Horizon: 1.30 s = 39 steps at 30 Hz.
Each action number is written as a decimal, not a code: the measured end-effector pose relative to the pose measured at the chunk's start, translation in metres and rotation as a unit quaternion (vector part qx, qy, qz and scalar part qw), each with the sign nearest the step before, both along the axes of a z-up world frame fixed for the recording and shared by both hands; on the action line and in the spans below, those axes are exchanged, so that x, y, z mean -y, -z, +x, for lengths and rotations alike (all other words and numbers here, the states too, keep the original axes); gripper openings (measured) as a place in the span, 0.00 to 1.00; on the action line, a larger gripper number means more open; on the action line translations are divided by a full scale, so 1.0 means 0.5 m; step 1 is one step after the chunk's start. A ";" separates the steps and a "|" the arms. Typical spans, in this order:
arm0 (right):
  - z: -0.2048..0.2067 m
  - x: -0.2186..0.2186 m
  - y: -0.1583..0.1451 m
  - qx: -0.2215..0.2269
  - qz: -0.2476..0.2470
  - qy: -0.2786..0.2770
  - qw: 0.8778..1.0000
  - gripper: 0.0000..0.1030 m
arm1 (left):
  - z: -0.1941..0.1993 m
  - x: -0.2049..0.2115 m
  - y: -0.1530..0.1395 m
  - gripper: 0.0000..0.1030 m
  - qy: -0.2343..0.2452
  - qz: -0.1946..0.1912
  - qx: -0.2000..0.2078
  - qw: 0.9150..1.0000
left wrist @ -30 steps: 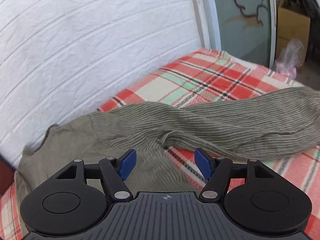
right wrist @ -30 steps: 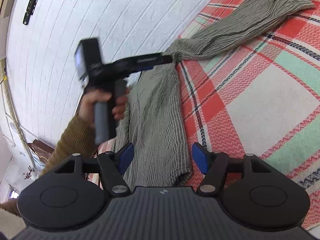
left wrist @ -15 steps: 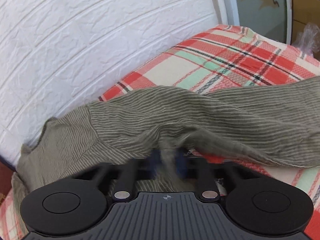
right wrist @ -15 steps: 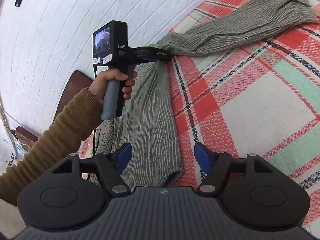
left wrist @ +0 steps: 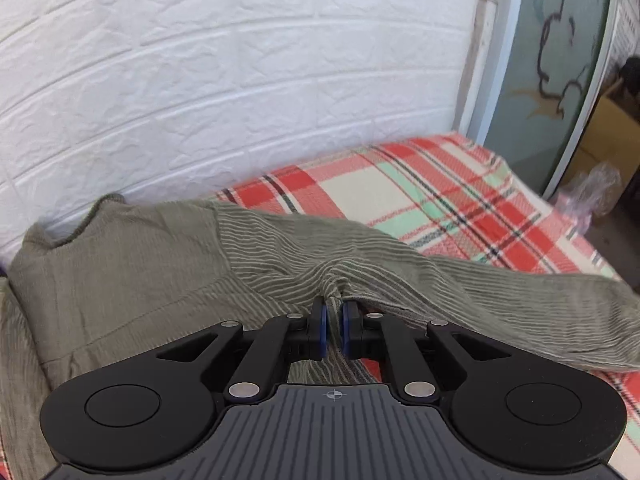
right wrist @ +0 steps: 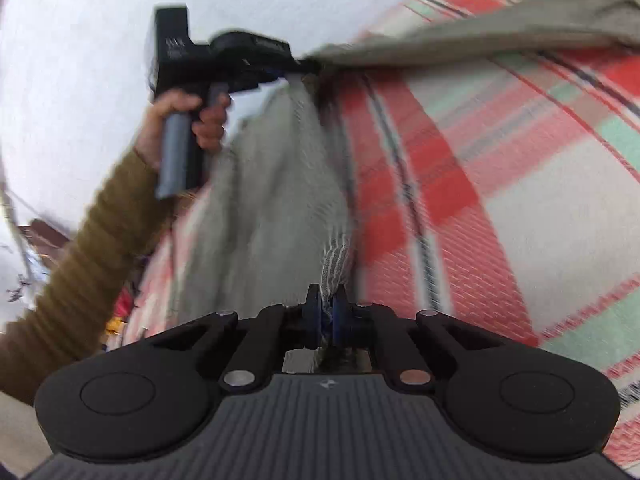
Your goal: Fold clothes
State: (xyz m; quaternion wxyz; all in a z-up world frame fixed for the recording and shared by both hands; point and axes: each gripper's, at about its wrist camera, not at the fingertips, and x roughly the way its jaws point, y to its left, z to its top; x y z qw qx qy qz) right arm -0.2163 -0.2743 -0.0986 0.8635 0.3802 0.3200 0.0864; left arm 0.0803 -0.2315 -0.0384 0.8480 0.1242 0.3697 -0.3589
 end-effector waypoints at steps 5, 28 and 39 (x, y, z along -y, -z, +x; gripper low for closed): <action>0.015 -0.074 -0.079 0.068 -0.034 -0.094 0.993 0.05 | 0.055 -0.137 -0.069 0.04 -0.030 -0.062 -0.016 0.998; 0.134 -0.302 0.000 -0.026 -0.063 -0.288 0.955 0.31 | 0.131 -0.346 0.099 0.59 -0.104 -0.052 -0.068 0.991; 0.039 -0.156 -0.028 -0.016 0.003 -0.173 0.985 0.50 | -0.077 -0.503 0.004 0.73 -0.057 -0.101 -0.082 0.990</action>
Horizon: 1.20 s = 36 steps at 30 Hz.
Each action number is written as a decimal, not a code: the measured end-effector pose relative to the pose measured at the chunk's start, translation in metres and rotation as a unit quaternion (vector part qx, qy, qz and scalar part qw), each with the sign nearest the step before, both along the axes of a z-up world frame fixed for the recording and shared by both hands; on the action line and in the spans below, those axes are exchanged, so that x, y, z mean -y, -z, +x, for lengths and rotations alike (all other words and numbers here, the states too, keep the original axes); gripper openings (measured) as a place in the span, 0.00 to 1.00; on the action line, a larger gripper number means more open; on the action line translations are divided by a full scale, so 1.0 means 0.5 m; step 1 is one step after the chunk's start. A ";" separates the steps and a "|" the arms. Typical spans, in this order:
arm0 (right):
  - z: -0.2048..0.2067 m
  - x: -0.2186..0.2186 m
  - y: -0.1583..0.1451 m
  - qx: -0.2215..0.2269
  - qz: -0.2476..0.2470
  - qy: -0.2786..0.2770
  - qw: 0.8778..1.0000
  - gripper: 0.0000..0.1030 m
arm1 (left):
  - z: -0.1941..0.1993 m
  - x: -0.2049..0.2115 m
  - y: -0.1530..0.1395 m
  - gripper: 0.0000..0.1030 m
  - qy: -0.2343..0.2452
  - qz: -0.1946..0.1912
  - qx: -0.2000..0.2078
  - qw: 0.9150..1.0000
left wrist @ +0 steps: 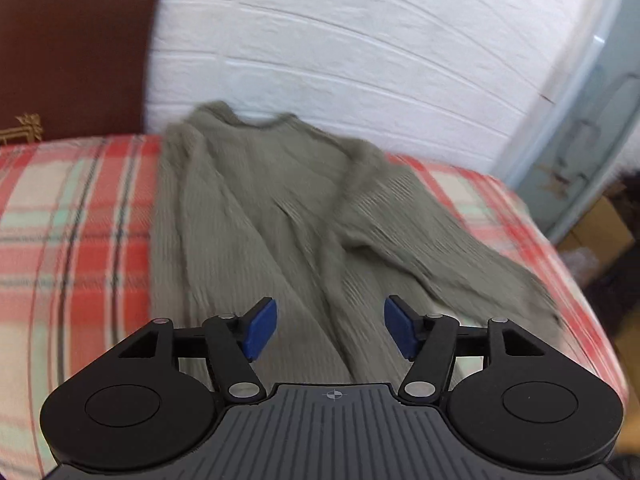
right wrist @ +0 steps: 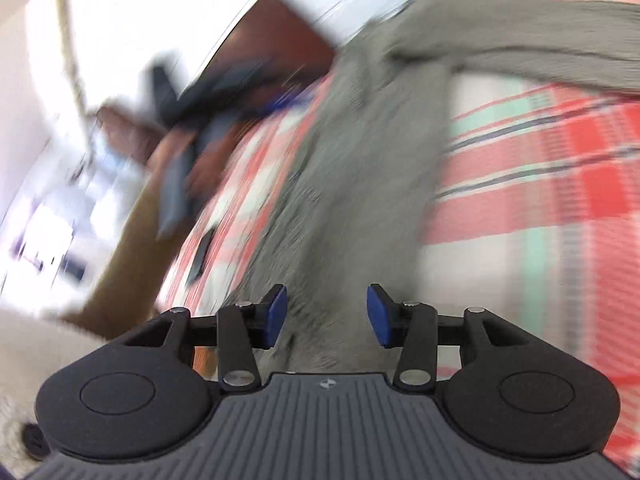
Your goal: Fold clothes
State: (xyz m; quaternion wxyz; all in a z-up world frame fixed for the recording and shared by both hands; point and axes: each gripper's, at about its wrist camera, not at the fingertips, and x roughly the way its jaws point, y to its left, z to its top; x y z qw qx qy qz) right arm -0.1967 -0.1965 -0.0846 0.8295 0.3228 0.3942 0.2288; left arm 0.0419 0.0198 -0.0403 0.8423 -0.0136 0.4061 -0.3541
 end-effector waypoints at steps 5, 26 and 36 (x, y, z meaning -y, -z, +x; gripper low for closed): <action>-0.020 0.036 0.026 -0.027 0.029 0.041 0.998 0.50 | -0.180 0.005 0.035 0.73 0.095 0.031 -0.002 0.995; -0.047 0.017 0.055 -0.066 0.021 -0.002 0.998 0.05 | -0.272 -0.026 0.133 0.23 0.077 0.026 -0.096 0.992; -0.046 0.074 -0.008 -0.008 -0.010 0.047 0.999 0.44 | -0.228 -0.036 0.009 0.60 0.048 0.021 0.050 0.997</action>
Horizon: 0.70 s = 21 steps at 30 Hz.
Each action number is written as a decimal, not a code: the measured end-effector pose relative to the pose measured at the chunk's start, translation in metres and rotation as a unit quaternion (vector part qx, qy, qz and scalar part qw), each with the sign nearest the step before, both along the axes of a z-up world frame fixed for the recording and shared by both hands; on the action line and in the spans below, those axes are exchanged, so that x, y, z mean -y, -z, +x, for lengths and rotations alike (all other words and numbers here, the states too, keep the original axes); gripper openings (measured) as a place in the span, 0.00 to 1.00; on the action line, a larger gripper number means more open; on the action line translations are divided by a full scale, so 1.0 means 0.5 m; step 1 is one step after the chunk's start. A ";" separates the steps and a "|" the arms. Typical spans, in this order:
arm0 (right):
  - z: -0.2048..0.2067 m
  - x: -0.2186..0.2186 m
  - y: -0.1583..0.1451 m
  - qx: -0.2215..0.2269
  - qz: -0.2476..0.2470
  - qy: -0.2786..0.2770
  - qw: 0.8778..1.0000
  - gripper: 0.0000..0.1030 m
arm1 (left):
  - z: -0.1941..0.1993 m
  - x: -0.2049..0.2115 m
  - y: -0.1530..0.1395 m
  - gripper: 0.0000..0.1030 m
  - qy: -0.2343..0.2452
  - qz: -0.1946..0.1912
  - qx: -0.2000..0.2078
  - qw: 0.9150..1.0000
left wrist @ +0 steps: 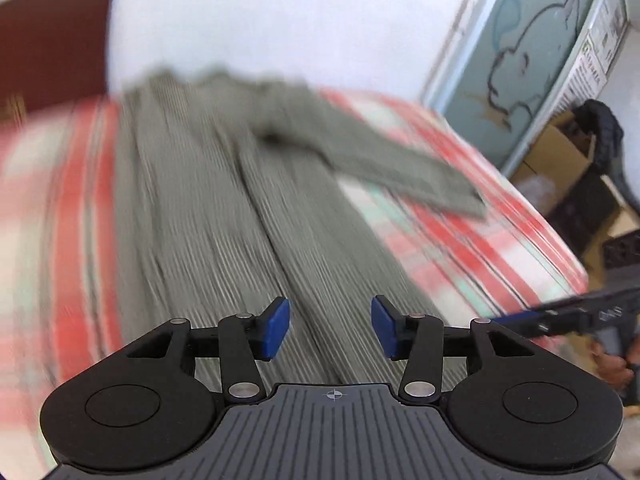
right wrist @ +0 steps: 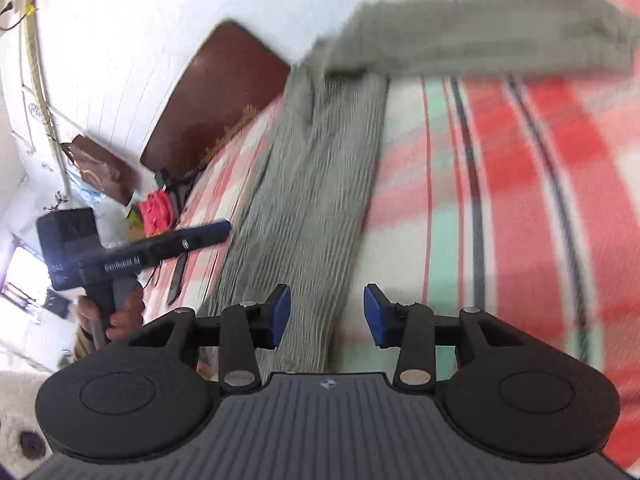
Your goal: Fold clothes
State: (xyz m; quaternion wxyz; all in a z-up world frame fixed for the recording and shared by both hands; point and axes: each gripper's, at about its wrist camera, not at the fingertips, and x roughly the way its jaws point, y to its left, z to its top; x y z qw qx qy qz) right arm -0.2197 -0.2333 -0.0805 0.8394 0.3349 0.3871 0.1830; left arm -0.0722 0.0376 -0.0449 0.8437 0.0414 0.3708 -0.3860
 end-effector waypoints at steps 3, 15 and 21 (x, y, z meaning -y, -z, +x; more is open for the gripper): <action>0.031 0.013 -0.017 0.020 -0.009 0.021 1.000 0.47 | 0.056 0.034 -0.042 0.63 -0.013 -0.009 0.045 0.999; 0.111 0.149 -0.062 0.044 -0.237 0.220 0.945 0.69 | 0.223 0.267 -0.051 0.70 0.017 0.113 0.168 0.979; 0.152 0.255 0.015 -0.032 -0.250 0.266 0.930 0.69 | 0.235 0.267 -0.005 0.71 0.026 0.123 0.119 0.985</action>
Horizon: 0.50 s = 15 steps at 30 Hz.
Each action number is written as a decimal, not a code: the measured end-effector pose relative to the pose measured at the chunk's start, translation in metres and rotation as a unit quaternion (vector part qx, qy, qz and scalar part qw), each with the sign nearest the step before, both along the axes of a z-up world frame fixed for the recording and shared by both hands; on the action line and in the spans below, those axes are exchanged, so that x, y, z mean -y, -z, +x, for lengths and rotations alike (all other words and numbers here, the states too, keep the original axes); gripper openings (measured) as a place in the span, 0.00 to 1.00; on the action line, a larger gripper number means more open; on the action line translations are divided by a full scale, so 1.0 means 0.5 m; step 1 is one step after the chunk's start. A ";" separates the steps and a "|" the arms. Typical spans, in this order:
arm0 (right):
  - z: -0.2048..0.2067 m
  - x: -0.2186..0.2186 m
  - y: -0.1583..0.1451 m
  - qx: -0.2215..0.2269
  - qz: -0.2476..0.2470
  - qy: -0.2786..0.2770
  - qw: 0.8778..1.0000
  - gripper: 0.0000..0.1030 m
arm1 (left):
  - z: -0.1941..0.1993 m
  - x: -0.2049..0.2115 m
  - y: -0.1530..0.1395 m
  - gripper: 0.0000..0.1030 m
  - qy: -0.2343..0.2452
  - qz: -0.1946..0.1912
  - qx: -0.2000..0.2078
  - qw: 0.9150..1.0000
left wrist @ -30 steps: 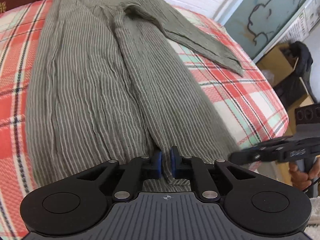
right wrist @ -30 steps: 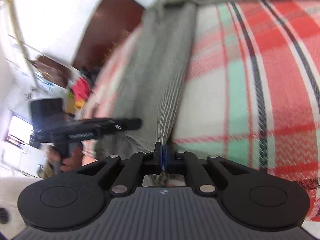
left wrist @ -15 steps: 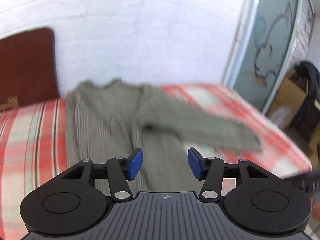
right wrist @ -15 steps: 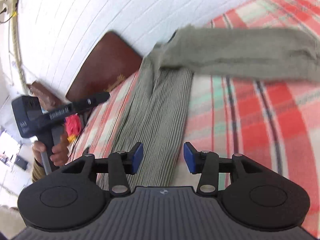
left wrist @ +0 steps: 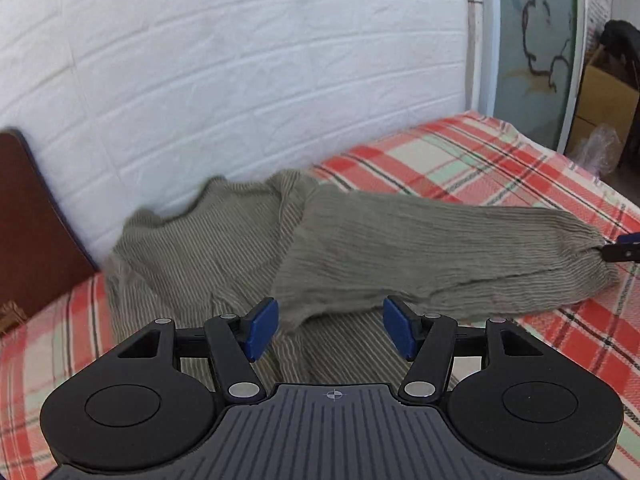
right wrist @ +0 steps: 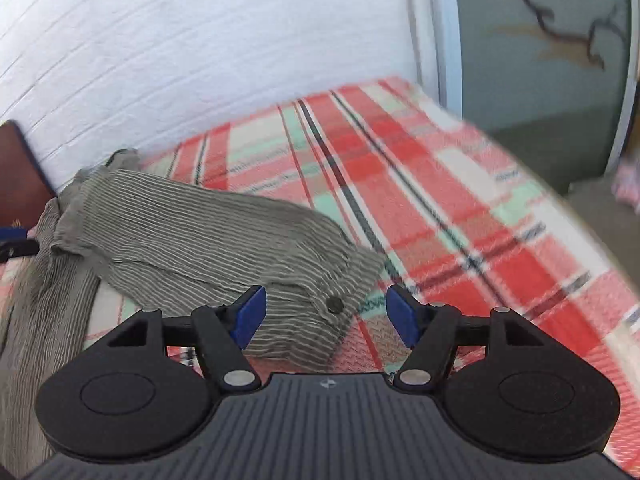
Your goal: Fold clothes
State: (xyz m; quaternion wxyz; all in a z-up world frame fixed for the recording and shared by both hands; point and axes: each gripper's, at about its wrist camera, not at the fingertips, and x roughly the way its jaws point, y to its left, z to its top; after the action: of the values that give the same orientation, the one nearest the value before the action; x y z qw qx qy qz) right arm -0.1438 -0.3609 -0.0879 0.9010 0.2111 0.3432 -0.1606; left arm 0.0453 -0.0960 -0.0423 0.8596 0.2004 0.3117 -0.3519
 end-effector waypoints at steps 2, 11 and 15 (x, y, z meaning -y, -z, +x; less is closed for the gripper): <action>0.015 0.007 0.014 0.000 0.020 -0.002 1.000 0.66 | 0.009 -0.011 -0.003 0.71 -0.009 0.000 -0.003 1.000; 0.089 -0.137 -0.091 0.162 0.207 -0.188 0.946 0.18 | 0.127 -0.039 -0.137 0.78 -0.071 -0.052 -0.026 0.996; 0.153 -0.277 -0.124 0.184 0.234 -0.306 0.904 0.19 | 0.198 0.025 -0.161 0.79 -0.062 -0.028 -0.072 0.995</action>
State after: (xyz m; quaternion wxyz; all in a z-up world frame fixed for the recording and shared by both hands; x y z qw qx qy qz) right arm -0.0675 -0.2222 -0.0260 0.8779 0.3259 0.2468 0.2495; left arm 0.1445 -0.1083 0.0384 0.8602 0.1310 0.3747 -0.3200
